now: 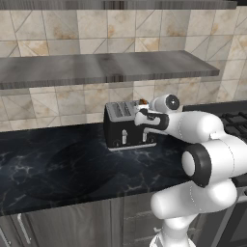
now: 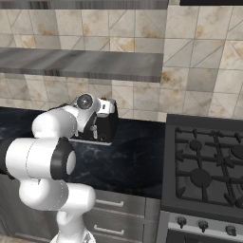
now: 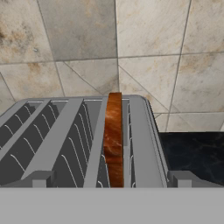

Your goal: Start the toaster. Once the lever pops up, take the bread to the plate on the dining counter.

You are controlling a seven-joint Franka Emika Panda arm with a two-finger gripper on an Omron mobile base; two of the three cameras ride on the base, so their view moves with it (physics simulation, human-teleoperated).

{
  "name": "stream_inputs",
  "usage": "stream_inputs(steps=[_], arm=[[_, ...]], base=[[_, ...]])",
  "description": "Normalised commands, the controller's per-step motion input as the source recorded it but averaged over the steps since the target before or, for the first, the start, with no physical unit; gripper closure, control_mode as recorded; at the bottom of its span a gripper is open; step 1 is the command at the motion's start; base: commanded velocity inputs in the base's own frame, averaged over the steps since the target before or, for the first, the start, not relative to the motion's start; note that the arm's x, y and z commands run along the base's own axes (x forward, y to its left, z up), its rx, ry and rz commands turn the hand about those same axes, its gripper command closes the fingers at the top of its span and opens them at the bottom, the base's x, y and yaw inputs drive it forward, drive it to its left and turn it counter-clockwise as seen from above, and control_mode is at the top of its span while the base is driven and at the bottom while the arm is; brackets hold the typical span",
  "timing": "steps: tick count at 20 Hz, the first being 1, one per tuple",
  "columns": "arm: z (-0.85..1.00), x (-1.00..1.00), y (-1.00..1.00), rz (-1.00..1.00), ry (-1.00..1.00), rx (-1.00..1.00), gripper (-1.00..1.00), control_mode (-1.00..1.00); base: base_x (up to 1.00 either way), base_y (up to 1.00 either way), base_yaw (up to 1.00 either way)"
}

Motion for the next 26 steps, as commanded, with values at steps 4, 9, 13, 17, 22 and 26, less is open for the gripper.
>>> stream_inputs(steps=[4, 9, 13, 17, 22, 26], arm=[[0.0, 0.0, 0.0, 0.0, 0.0, 0.0, -1.0, -1.0], [0.0, 0.0, 0.0, 0.0, 0.0, 0.0, -1.0, -1.0], [0.0, 0.0, 0.0, 0.0, 0.0, 0.0, -1.0, -1.0], [0.0, 0.0, 0.0, 0.0, 0.0, 0.0, -1.0, -1.0], [0.0, 0.0, 0.0, 0.0, 0.0, 0.0, -1.0, -1.0], [0.0, 0.0, 0.0, 0.0, 0.0, 0.0, -1.0, -1.0]], base=[[0.0, 0.0, 0.0], [0.0, 0.0, 0.0], [0.0, 0.0, 0.0], [0.0, 0.0, 0.0], [0.0, 0.0, 0.0], [0.0, 0.0, 0.0]])
